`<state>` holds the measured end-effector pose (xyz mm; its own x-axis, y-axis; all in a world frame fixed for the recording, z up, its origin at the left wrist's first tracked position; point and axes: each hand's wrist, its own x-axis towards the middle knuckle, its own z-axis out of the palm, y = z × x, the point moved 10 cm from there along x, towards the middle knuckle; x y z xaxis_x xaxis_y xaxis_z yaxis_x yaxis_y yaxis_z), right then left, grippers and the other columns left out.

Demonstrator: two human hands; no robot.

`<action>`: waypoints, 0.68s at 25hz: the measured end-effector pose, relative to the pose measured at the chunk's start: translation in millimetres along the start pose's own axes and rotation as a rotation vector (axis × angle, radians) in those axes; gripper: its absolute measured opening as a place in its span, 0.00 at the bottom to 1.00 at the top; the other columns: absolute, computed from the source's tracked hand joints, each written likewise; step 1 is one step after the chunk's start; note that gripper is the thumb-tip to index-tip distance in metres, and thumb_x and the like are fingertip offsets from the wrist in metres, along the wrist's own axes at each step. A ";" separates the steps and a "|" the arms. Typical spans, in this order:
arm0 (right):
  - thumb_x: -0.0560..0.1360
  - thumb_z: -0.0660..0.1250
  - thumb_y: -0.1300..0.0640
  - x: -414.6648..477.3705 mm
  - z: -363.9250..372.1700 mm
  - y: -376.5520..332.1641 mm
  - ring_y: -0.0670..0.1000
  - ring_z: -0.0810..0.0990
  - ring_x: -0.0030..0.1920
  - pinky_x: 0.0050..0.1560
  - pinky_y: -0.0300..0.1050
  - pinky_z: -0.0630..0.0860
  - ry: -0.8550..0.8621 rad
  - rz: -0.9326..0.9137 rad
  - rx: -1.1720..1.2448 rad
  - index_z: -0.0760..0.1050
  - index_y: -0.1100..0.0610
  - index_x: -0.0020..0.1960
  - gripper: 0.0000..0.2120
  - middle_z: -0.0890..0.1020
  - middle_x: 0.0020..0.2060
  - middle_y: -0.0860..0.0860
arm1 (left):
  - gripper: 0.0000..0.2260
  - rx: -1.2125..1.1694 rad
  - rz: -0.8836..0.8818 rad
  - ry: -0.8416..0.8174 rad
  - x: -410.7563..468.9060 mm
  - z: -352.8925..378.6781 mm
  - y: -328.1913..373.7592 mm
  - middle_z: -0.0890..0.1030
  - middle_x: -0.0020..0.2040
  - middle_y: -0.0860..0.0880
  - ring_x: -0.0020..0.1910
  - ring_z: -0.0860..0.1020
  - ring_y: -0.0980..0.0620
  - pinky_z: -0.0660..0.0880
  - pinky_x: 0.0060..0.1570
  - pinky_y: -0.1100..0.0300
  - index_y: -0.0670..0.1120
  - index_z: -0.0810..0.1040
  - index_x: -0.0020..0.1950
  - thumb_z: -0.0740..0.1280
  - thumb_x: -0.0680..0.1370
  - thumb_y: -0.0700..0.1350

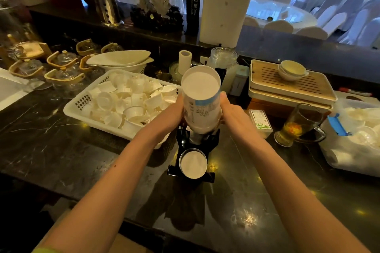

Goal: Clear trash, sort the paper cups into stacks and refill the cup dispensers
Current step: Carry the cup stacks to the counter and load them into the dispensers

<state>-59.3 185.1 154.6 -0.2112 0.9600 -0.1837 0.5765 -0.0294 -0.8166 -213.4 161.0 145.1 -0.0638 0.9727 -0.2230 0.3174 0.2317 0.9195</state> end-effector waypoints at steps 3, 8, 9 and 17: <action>0.70 0.40 0.23 0.5 -0.4 4.9 0.54 0.76 0.61 0.65 0.58 0.71 0.007 -0.031 0.059 0.77 0.42 0.52 0.35 0.80 0.58 0.51 | 0.13 -0.061 -0.050 0.010 3.4 4.0 -6.5 0.73 0.38 0.49 0.35 0.72 0.55 0.72 0.35 0.66 0.47 0.69 0.65 0.50 0.86 0.43; 0.75 0.41 0.27 -0.7 6.7 18.7 0.54 0.75 0.63 0.66 0.59 0.71 0.009 -0.012 0.162 0.75 0.39 0.54 0.29 0.78 0.61 0.50 | 0.11 -0.058 -0.054 0.010 2.2 8.5 -5.6 0.75 0.43 0.57 0.41 0.75 0.60 0.74 0.40 0.69 0.56 0.69 0.50 0.50 0.85 0.45; 0.76 0.41 0.28 0.6 10.2 23.7 0.55 0.74 0.66 0.68 0.59 0.69 -0.003 0.003 0.167 0.74 0.42 0.62 0.32 0.77 0.65 0.52 | 0.10 -0.059 -0.052 0.010 3.3 11.1 -4.1 0.74 0.45 0.56 0.47 0.74 0.58 0.74 0.48 0.65 0.57 0.68 0.52 0.49 0.85 0.47; 0.77 0.43 0.30 22.6 27.7 50.6 0.54 0.71 0.69 0.70 0.60 0.67 -0.058 0.081 0.229 0.66 0.47 0.73 0.34 0.72 0.71 0.52 | 0.14 -0.058 -0.101 -0.026 17.8 17.2 -15.7 0.77 0.56 0.56 0.60 0.74 0.52 0.69 0.59 0.55 0.59 0.71 0.52 0.47 0.84 0.57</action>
<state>-56.8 197.6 94.0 -0.2202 0.9347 -0.2790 0.4006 -0.1742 -0.8996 -203.2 174.5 121.1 -0.0683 0.9439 -0.3231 0.2553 0.3297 0.9089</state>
